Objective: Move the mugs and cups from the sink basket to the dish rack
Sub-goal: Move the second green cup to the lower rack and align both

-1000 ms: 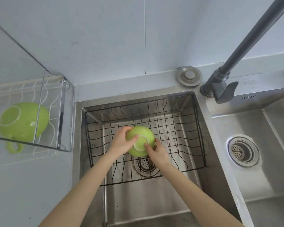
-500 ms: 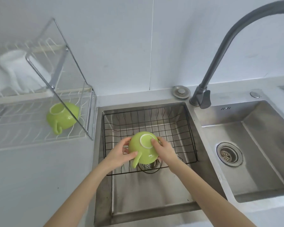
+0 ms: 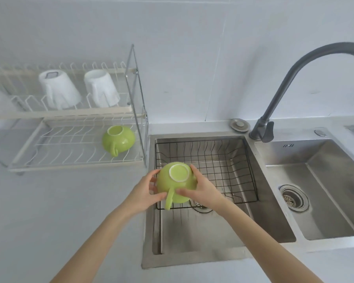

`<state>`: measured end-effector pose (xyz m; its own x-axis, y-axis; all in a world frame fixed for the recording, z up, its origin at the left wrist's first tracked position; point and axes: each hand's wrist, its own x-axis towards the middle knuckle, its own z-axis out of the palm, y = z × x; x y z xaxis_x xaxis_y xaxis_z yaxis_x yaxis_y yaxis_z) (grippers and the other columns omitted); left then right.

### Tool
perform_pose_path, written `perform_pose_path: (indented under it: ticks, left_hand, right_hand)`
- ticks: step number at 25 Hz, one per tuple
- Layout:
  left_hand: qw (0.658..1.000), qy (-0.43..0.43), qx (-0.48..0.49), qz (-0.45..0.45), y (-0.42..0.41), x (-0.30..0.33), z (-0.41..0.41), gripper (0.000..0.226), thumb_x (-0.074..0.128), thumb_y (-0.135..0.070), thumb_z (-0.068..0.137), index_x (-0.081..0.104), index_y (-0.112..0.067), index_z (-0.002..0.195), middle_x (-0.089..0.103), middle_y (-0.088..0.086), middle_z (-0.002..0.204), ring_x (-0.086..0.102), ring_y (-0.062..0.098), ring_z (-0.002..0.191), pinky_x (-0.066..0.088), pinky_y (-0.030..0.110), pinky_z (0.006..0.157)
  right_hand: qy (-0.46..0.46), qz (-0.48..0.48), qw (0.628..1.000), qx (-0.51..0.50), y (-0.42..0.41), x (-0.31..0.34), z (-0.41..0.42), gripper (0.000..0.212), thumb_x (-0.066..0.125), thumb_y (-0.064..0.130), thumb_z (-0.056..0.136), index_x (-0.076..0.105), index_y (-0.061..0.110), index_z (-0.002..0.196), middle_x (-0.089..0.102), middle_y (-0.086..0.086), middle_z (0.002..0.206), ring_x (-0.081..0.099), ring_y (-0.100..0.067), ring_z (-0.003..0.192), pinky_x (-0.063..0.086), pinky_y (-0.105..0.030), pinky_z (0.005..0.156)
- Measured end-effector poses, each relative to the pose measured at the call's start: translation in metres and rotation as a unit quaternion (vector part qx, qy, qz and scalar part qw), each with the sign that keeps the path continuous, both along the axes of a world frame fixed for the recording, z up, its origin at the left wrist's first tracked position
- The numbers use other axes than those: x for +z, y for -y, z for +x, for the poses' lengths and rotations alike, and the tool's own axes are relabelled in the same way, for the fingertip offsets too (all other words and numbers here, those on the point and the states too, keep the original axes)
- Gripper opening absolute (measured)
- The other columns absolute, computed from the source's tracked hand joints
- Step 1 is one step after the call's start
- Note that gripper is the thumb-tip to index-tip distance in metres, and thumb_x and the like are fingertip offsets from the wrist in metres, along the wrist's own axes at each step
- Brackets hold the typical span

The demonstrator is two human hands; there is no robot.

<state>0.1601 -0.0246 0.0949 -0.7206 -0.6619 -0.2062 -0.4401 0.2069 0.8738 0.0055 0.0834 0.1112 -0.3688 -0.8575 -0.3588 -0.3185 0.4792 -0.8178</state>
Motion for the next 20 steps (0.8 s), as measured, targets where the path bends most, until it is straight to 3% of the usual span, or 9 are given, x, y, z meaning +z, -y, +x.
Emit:
perform_pose_path:
  ticks: [3,6,10,16,20]
  left_hand:
    - [1.0,-0.002,0.008,-0.024,0.008,0.002,0.03,0.071,0.075,-0.017,0.069,0.035,-0.023,0.128,0.046,-0.005,0.102,0.055,0.007,0.079,0.041,0.016,0.063]
    - [0.999,-0.002,0.02,-0.037,0.021,0.005,0.059,0.073,0.076,-0.019,0.068,0.034,-0.026,0.127,0.045,-0.003,0.102,0.055,0.005,0.078,0.04,0.012,0.06]
    - [0.998,-0.006,0.033,-0.048,0.04,0.008,0.093,0.079,0.078,-0.024,0.064,0.032,-0.029,0.127,0.046,-0.001,0.102,0.056,0.005,0.079,0.04,0.015,0.062]
    - [0.998,-0.004,0.044,-0.051,0.076,0.009,0.139,0.081,0.078,-0.027,0.063,0.03,-0.029,0.128,0.049,0.005,0.107,0.056,0.006,0.08,0.04,0.015,0.064]
    - [0.997,-0.01,0.059,-0.059,0.109,0.011,0.164,0.081,0.078,-0.029,0.064,0.031,-0.027,0.13,0.049,0.005,0.109,0.055,0.005,0.082,0.04,0.014,0.065]
  right_hand:
    - [-0.037,-0.004,0.999,0.028,0.009,0.003,0.029,0.104,0.076,0.03,0.07,0.005,0.018,0.146,0.028,-0.005,0.149,0.029,-0.019,0.136,0.027,-0.03,0.112]
    - [-0.072,-0.014,0.996,0.05,0.024,0.008,0.061,0.11,0.077,0.031,0.069,0.001,0.013,0.146,0.013,-0.005,0.152,0.02,-0.019,0.14,0.021,-0.024,0.109]
    - [-0.097,-0.024,0.993,0.064,0.046,0.013,0.097,0.116,0.079,0.034,0.066,-0.003,0.013,0.146,0.014,-0.007,0.149,0.024,-0.019,0.138,0.023,-0.018,0.102]
    - [-0.112,-0.04,0.99,0.081,0.087,0.014,0.142,0.118,0.079,0.038,0.065,-0.003,0.013,0.146,0.013,-0.005,0.148,0.026,-0.018,0.136,0.025,-0.02,0.104]
    - [-0.141,-0.052,0.985,0.087,0.124,0.014,0.164,0.112,0.077,0.039,0.067,0.002,0.016,0.146,0.02,-0.003,0.148,0.027,-0.017,0.135,0.021,-0.012,0.094]
